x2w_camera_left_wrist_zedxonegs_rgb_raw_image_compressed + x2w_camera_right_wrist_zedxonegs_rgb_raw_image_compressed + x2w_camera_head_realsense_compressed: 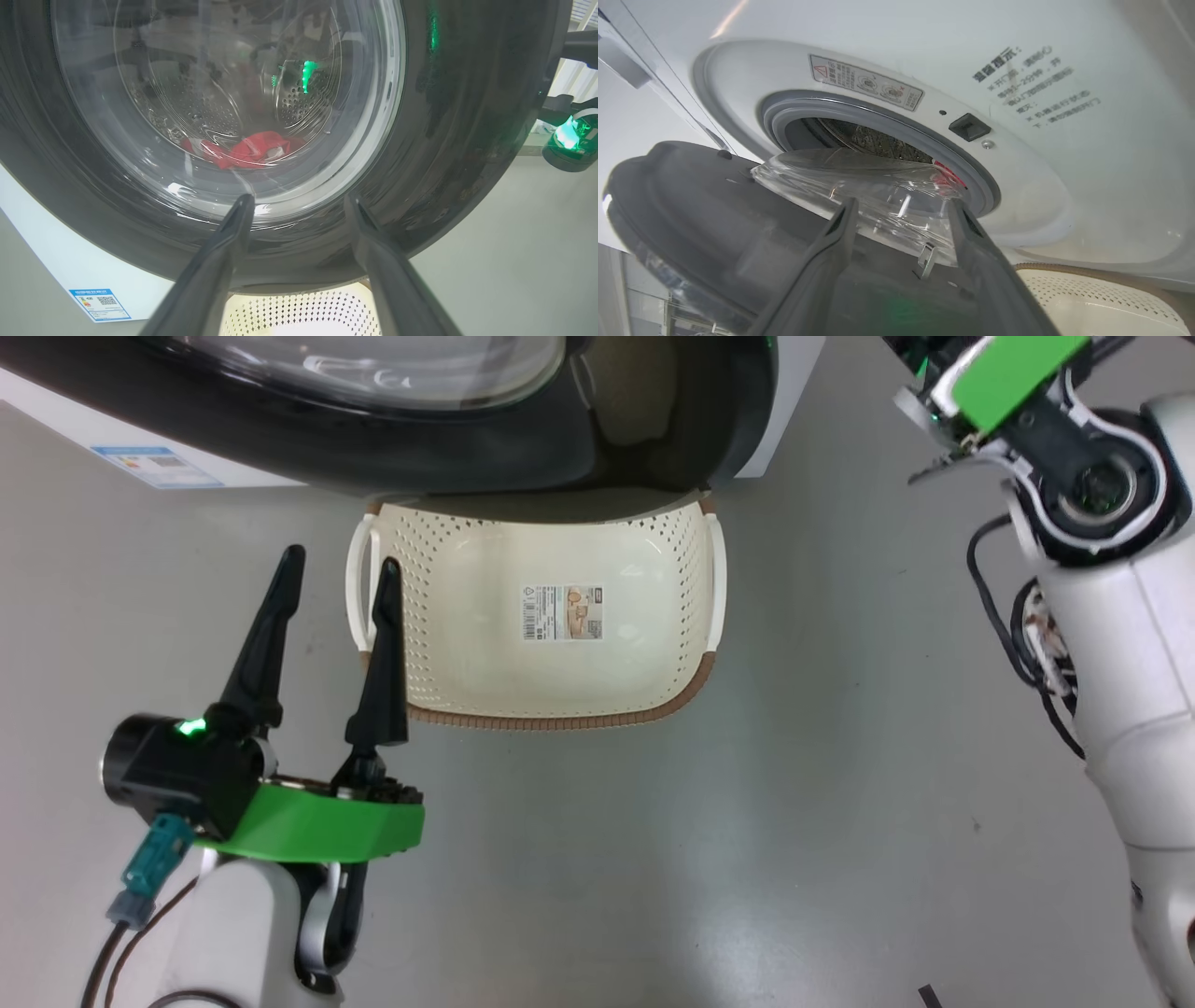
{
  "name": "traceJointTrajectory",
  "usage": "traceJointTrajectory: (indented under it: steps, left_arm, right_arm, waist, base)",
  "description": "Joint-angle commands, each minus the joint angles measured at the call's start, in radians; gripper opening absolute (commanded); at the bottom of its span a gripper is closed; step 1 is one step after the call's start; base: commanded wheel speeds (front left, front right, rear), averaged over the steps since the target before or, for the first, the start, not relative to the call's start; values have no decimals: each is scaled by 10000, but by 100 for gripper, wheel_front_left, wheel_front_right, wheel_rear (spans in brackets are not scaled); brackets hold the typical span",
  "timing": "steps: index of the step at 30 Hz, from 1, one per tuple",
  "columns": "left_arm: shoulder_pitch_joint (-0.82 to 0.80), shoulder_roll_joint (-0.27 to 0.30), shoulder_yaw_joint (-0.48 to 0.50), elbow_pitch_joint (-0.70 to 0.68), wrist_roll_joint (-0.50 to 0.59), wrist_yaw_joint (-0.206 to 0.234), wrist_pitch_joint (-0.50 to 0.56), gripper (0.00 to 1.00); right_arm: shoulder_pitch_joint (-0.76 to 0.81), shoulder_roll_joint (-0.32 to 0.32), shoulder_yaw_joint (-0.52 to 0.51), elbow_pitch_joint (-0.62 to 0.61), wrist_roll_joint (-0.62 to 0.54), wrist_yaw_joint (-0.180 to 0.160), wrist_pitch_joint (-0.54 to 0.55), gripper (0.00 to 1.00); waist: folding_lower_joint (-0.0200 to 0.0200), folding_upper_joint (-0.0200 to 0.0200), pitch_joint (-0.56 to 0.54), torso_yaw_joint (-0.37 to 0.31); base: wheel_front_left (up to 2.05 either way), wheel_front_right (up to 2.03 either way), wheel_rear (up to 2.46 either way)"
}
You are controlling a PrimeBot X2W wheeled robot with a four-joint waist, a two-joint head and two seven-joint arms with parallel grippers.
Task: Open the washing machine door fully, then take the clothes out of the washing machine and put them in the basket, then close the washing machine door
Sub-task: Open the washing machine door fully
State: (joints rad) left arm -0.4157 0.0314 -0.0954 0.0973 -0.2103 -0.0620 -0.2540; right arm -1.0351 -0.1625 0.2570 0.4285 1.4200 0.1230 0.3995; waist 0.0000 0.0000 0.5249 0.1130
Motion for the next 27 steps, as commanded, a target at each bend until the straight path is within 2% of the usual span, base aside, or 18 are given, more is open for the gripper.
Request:
traceJointTrajectory:
  steps: [1, 5, 10, 11, 13, 17, 19, 21, 27]
  left_arm:
    - [-40, 189, 355, -207, 95, -8, -78, 100]
    - [10, 189, 375, -184, 90, -18, -78, 100]
    - [104, 189, 426, -152, 90, -27, -78, 100]
    - [104, 189, 426, -152, 90, -27, -78, 100]
    - [152, 189, 445, -163, 93, -21, -78, 100]
    - [207, 189, 509, -191, 147, -30, -78, 100]
    - [201, 189, 546, -234, 180, -19, -78, 100]
    - [181, 189, 585, -295, 216, -9, -78, 100]
    - [116, 189, 631, -381, 272, -16, -78, 100]
  right_arm:
    - [351, -60, 336, -575, -417, 77, -526, 100]
    - [858, -686, 1141, -1126, -1170, 77, -2201, 100]
    - [1341, -1266, 1746, -548, -2046, 77, -4644, 100]
    - [1341, -1266, 1746, -548, -2046, 77, -4644, 100]
    - [1512, -1371, 1974, -257, -2315, 77, -5557, 100]
    - [1713, -1585, 2226, 332, -3342, 77, -6523, 100]
    - [1792, -1547, 1936, 402, -4115, 77, -6597, 100]
    - [1996, -1374, 1220, 110, -5313, 77, -6605, 100]
    - [3297, -261, -648, -1189, -8313, 77, -6610, 100]
  waist:
    - [0, 0, -50, -28]
    - [0, 0, -153, -69]
    - [0, 0, -308, -140]
    - [0, 0, -308, -140]
    - [0, 0, -351, -183]
    - [0, 0, -377, -295]
    - [0, 0, -352, -359]
    - [0, 0, -292, -421]
    - [0, 0, -201, -508]
  base:
    - [0, 0, 0]
    - [0, 0, 0]
    - [0, 0, 0]
    - [0, 0, 0]
    - [0, 0, 0]
    - [0, 0, 0]
    - [0, 0, 0]
    - [0, 0, 0]
    - [0, 0, 0]
